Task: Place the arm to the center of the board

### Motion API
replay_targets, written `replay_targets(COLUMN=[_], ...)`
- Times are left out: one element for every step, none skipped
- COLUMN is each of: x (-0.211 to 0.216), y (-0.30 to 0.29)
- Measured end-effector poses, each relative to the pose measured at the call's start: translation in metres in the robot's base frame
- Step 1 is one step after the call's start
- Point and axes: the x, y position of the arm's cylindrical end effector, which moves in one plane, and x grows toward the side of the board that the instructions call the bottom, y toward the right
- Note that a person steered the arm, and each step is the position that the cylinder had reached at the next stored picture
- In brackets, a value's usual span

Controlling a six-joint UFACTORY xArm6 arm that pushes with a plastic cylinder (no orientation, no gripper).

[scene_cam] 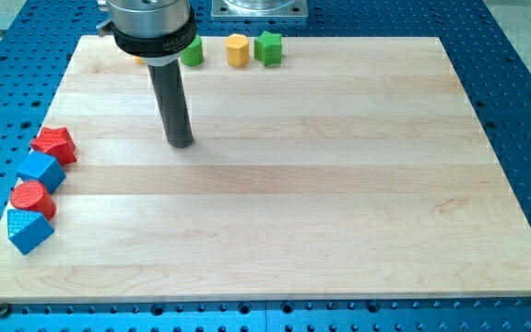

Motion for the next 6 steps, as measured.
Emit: replay_targets(x=[0.0,0.006,0.014,-0.029,-0.035,-0.033], y=[0.0,-0.001,0.008,0.031,0.115,0.17])
